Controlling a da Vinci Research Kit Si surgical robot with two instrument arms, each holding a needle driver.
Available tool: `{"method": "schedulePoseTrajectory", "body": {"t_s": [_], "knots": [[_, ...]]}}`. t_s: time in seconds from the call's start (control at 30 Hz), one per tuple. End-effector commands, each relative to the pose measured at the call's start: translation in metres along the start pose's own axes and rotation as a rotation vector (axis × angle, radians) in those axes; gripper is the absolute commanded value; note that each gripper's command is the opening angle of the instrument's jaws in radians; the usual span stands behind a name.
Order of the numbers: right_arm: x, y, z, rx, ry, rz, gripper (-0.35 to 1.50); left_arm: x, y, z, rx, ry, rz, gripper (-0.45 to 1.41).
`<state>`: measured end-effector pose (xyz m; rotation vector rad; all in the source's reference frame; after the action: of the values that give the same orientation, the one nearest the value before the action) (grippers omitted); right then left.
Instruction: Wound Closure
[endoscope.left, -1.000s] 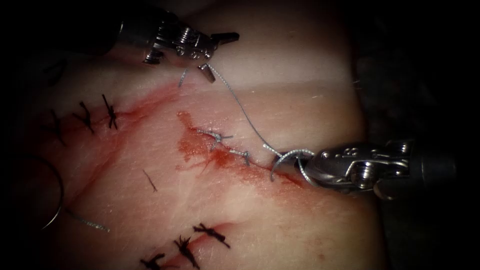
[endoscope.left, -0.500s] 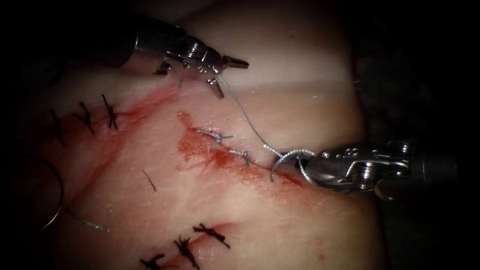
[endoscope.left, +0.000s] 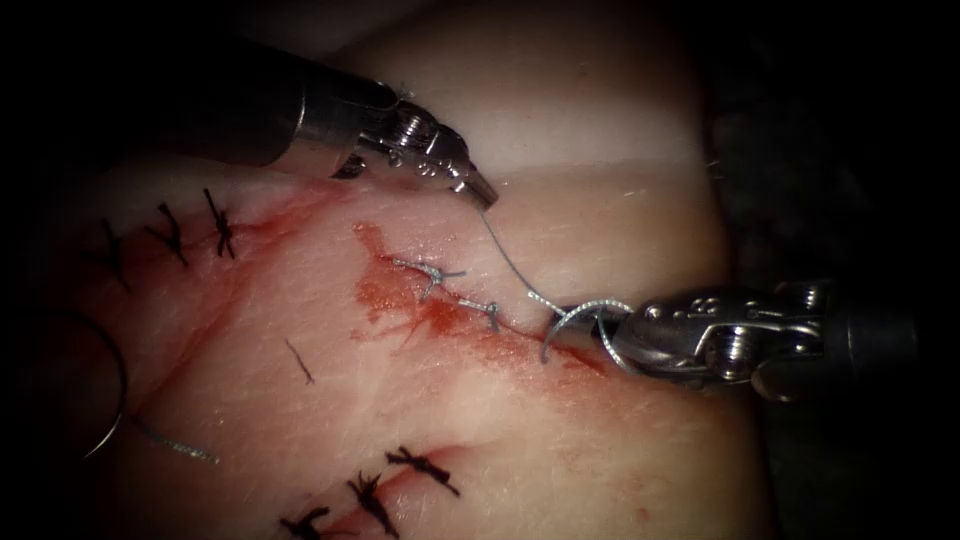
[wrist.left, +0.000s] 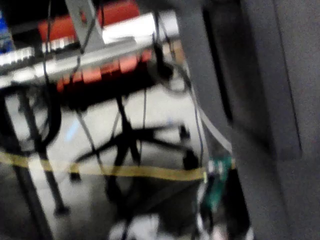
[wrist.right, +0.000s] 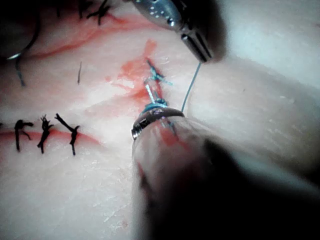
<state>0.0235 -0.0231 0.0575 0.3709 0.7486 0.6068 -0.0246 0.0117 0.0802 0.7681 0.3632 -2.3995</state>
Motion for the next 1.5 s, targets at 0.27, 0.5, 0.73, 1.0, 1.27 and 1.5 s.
{"method": "schedulePoseTrajectory", "body": {"t_s": [0.27, 0.5, 0.73, 1.0, 1.27, 1.5], "knots": [[0.0002, -0.0004, 0.0008, 0.002, 0.001, 0.011, -0.35, -0.0003, 0.0001, 0.0001, -0.031, 0.010, -0.124, -0.06], [0.0002, -0.0004, 0.0007, 0.002, 0.001, 0.010, -0.35, -0.0002, -0.0009, -0.0015, 0.001, 0.027, -0.118, 0.98], [0.0002, -0.0005, 0.0007, 0.003, 0.001, 0.010, -0.35, -0.0005, -0.0006, -0.0009, -0.007, 0.027, -0.105, 0.91], [0.0001, -0.0005, 0.0007, 0.003, 0.001, 0.016, -0.35, -0.0005, -0.0001, -0.0018, -0.040, 0.032, -0.105, 0.39], [0.0001, -0.0005, 0.0007, 0.003, 0.000, 0.021, -0.35, -0.0006, 0.0011, -0.0004, -0.069, 0.021, -0.119, 0.26], [0.0001, -0.0005, 0.0007, 0.003, 0.000, 0.027, -0.35, -0.0010, 0.0015, -0.0009, -0.092, 0.026, -0.178, 0.31]]}}
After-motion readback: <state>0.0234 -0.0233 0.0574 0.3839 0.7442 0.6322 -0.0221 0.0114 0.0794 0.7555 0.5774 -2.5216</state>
